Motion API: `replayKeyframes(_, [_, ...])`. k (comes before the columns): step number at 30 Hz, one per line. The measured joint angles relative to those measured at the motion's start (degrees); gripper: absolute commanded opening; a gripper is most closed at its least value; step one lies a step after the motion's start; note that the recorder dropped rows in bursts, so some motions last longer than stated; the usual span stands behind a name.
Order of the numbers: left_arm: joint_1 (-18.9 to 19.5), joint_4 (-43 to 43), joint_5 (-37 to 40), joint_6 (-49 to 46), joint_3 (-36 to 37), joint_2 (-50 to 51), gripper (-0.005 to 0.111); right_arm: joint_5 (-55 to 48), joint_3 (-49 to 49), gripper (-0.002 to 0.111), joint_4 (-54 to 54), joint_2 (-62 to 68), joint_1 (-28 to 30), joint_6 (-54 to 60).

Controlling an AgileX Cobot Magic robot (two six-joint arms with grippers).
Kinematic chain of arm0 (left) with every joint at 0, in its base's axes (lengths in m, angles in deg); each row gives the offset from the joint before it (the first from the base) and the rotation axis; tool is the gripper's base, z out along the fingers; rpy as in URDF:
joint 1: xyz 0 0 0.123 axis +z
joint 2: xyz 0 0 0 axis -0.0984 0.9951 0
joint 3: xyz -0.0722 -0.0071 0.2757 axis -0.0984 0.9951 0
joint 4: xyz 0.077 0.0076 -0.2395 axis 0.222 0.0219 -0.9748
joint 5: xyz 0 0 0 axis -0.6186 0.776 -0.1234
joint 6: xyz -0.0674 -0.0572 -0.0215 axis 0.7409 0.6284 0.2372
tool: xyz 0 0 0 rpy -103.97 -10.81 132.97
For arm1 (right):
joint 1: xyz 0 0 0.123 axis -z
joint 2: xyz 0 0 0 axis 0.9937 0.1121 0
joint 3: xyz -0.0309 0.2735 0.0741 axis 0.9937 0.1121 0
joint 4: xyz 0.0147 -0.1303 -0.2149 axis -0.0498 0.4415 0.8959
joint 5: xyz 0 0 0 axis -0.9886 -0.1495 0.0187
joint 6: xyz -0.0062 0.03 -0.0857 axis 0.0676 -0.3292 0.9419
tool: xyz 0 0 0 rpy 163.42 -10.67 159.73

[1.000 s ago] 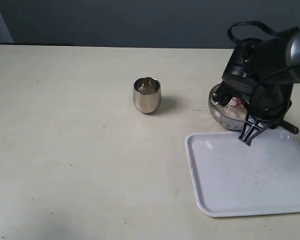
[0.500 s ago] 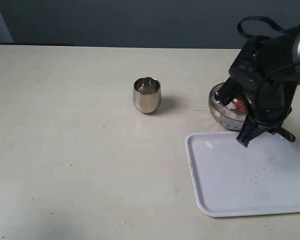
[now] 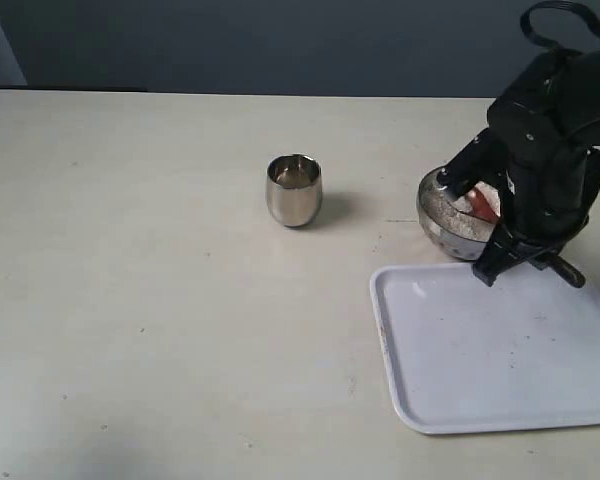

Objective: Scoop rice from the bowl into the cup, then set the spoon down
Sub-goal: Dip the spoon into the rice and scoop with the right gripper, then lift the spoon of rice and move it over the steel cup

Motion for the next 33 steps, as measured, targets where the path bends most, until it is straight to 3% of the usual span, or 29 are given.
replayKeyframes(6, [0.00, 0.00, 0.00, 0.00, 0.00, 0.00, 0.000, -2.40, -0.43, -0.001, -2.53, -1.06, 0.00, 0.86])
replayKeyframes(16, [0.00, 0.00, 0.00, 0.00, 0.00, 0.00, 0.000, -6.11, -9.77, -0.001, -10.06, -3.52, -0.11, 4.64])
replayKeyframes(33, [0.00, 0.00, 0.00, 0.00, 0.00, 0.00, 0.000, -8.40, -22.96, -0.001, -5.41, 4.61, -11.94, 4.86])
